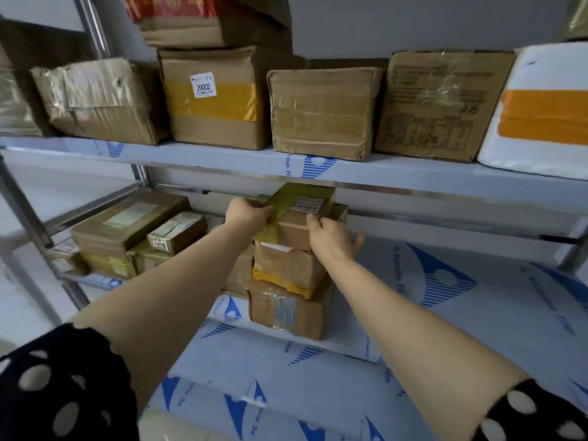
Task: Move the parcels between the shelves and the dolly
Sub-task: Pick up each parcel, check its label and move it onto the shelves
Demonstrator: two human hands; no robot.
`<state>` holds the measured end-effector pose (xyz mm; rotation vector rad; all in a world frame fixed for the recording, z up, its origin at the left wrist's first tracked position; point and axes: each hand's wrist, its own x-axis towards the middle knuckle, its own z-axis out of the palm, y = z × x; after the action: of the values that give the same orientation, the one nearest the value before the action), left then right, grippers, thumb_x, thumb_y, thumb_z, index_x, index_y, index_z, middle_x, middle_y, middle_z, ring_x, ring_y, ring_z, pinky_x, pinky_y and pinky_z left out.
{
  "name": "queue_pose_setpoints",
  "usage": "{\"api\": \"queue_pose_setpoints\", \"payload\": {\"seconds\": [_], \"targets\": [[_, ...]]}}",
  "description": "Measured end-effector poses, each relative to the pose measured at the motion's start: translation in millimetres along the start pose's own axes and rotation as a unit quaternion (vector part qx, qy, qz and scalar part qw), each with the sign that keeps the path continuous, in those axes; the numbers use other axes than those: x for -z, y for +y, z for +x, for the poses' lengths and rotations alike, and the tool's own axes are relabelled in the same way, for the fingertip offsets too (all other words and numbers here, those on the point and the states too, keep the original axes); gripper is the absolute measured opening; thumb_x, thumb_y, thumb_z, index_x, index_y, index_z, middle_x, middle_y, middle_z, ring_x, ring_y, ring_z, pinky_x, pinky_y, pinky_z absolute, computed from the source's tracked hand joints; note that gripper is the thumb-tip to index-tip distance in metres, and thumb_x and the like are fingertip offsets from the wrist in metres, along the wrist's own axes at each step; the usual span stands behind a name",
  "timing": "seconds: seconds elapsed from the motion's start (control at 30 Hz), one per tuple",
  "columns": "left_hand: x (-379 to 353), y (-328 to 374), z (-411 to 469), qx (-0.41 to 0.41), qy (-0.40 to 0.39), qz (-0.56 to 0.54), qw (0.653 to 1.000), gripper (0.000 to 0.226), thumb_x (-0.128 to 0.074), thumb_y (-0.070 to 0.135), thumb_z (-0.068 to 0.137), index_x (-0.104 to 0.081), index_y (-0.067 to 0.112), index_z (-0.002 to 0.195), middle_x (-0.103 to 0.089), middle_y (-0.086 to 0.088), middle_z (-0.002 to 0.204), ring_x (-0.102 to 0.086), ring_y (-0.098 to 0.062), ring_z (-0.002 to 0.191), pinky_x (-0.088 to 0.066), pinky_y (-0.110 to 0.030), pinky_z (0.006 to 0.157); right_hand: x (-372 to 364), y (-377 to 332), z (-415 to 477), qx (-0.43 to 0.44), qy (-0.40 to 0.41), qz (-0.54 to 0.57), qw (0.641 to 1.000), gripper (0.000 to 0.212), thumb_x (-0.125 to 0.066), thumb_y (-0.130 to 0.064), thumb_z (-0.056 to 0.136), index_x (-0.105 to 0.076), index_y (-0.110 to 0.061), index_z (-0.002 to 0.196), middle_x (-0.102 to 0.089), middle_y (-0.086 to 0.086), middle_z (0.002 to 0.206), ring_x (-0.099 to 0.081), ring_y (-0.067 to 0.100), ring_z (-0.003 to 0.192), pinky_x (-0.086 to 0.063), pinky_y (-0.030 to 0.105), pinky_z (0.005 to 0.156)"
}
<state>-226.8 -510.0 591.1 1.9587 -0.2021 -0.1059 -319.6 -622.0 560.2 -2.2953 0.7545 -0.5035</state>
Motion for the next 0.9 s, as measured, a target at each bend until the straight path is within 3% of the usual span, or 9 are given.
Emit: {"api": "queue_pose_setpoints", "payload": {"seconds": [0.13, 0.23, 0.33, 0.43, 0.57, 0.67, 0.73, 0.83, 0.9], "targets": [[25, -6, -14, 0.012, 0.018, -0.058, 0.998, 0.033, -0.071, 0.019, 0.085, -0.065, 0.007, 0.115, -0.064, -0.006, 0.099, -0.061, -0.021, 0.090, -0.052, -0.032, 0.081, -15, -19, -26, 0.002, 0.068, 0.061, 0.996, 0.048, -0.031, -0.039, 0.100, -0.070, -0.010, 0.099, -0.068, 0.008, 0.107, -0.052, 0.026, 0.115, -0.013, 0.046, 0.115], [59, -17, -30, 0.037, 0.023, -0.110, 0.993, 0.033, -0.074, 0.016, 0.080, -0.065, 0.006, 0.110, -0.067, -0.012, 0.100, -0.065, -0.025, 0.084, -0.056, -0.034, 0.076, -25, -42, -63, 0.016, 0.075, 0.165, 0.983, 0.044, -0.032, -0.038, 0.101, -0.066, -0.009, 0.103, -0.065, 0.008, 0.111, -0.058, 0.027, 0.101, -0.041, 0.036, 0.094], [108, -35, -54, 0.069, 0.011, -0.160, 0.985, 0.020, -0.070, 0.009, 0.082, -0.063, 0.005, 0.101, -0.065, -0.012, 0.084, -0.063, -0.024, 0.065, -0.057, -0.033, 0.060, -47, -67, -105, 0.033, 0.057, 0.254, 0.965, 0.036, -0.037, -0.031, 0.101, -0.064, -0.008, 0.099, -0.062, 0.007, 0.106, -0.058, 0.024, 0.094, -0.037, 0.025, 0.072], [173, -66, -78, 0.105, 0.004, -0.207, 0.973, 0.010, -0.068, 0.003, 0.082, -0.060, 0.004, 0.088, -0.061, -0.012, 0.078, -0.060, -0.023, 0.060, -0.055, -0.030, 0.047, -80, -93, -151, 0.054, 0.030, 0.293, 0.954, 0.035, -0.042, -0.024, 0.098, -0.046, -0.015, 0.065, -0.051, 0.007, 0.075, -0.046, 0.019, 0.070, -0.031, 0.028, 0.063], [274, -131, -117, 0.147, -0.021, -0.224, 0.963, 0.013, -0.063, 0.007, 0.087, -0.061, 0.004, 0.100, -0.062, -0.012, 0.082, -0.060, -0.021, 0.066, -0.056, -0.027, 0.051, -123, -135, -223, 0.086, -0.035, 0.286, 0.954, 0.043, -0.046, -0.016, 0.096, -0.034, -0.015, 0.055, -0.035, -0.003, 0.053, -0.034, 0.009, 0.049, -0.027, 0.025, 0.052], [347, -181, -156, 0.191, -0.002, -0.228, 0.955, 0.008, -0.060, 0.011, 0.091, -0.060, 0.005, 0.085, -0.061, -0.010, 0.077, -0.060, -0.019, 0.064, -0.054, -0.026, 0.057, -169, -170, -276, 0.087, -0.110, 0.287, 0.947, 0.042, -0.045, -0.014, 0.095, -0.037, -0.017, 0.054, -0.036, -0.006, 0.052, -0.033, 0.007, 0.052, -0.028, 0.020, 0.050], [394, -217, -182, 0.226, 0.030, -0.235, 0.945, 0.013, -0.062, 0.012, 0.090, -0.060, 0.005, 0.079, -0.064, -0.009, 0.067, -0.063, -0.016, 0.053, -0.053, -0.023, 0.058, -203, -193, -309, 0.082, -0.171, 0.294, 0.937, 0.033, -0.045, -0.016, 0.095, -0.051, -0.015, 0.063, -0.047, -0.006, 0.058, -0.042, 0.010, 0.059, -0.031, 0.016, 0.053], [460, -269, -214, 0.266, 0.070, -0.272, 0.922, 0.010, -0.068, 0.011, 0.084, -0.060, 0.005, 0.081, -0.067, -0.007, 0.064, -0.058, -0.015, 0.060, -0.047, -0.023, 0.071, -249, -229, -356, 0.085, -0.249, 0.308, 0.915, 0.023, -0.047, -0.016, 0.094, -0.065, -0.016, 0.080, -0.063, -0.002, 0.076, -0.055, 0.015, 0.075, -0.041, 0.028, 0.067], [499, -301, -232, 0.275, 0.109, -0.298, 0.908, 0.011, -0.069, 0.007, 0.080, -0.059, 0.004, 0.079, -0.066, -0.008, 0.063, -0.046, -0.014, 0.063, -0.041, -0.026, 0.068, -279, -255, -382, 0.082, -0.298, 0.310, 0.899, 0.022, -0.049, -0.014, 0.092, -0.070, -0.015, 0.084, -0.065, 0.000, 0.081, -0.057, 0.018, 0.082, -0.042, 0.028, 0.071]]}}
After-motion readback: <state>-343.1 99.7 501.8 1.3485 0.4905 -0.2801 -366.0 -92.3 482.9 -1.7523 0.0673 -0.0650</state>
